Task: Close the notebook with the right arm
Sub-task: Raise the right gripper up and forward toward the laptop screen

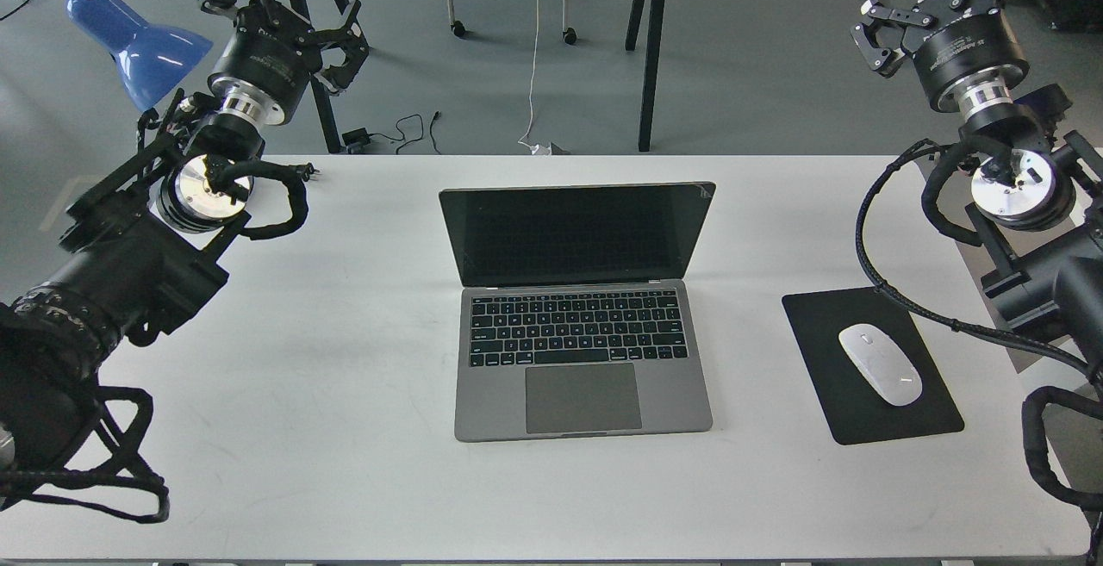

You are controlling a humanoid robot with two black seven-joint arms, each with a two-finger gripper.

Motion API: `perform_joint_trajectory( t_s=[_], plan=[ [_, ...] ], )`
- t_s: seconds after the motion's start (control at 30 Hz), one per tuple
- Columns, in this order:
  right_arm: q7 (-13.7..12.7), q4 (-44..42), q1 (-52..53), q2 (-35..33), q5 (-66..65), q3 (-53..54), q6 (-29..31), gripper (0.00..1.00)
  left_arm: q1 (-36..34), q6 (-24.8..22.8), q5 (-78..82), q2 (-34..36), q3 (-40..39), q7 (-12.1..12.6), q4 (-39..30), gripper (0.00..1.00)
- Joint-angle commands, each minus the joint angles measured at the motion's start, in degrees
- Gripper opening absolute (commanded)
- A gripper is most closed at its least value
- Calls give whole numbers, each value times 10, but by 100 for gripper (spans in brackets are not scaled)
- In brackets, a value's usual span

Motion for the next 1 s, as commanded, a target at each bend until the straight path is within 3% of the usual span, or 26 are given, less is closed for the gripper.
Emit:
perform_joint_trajectory(
  t_s=[0.0, 0.2, 0.6, 0.77, 0.97],
  plan=[
    [1, 0, -6, 0, 0, -10, 7, 100, 1, 0, 1, 0, 0, -3, -1, 100],
    [3, 0, -8, -6, -3, -28, 7, 100, 1, 0, -2, 1, -1, -4, -1, 100],
    [2, 0, 85, -1, -12, -260, -30, 100, 2, 0, -3, 1, -3, -5, -1, 100],
    [2, 0, 125, 37, -32, -356, -65, 100, 2, 0, -3, 1, -4, -5, -1, 100],
    [2, -19, 129, 71, -47, -374, -75, 100, 2, 0, -3, 1, -3, -4, -1, 100]
  ],
)
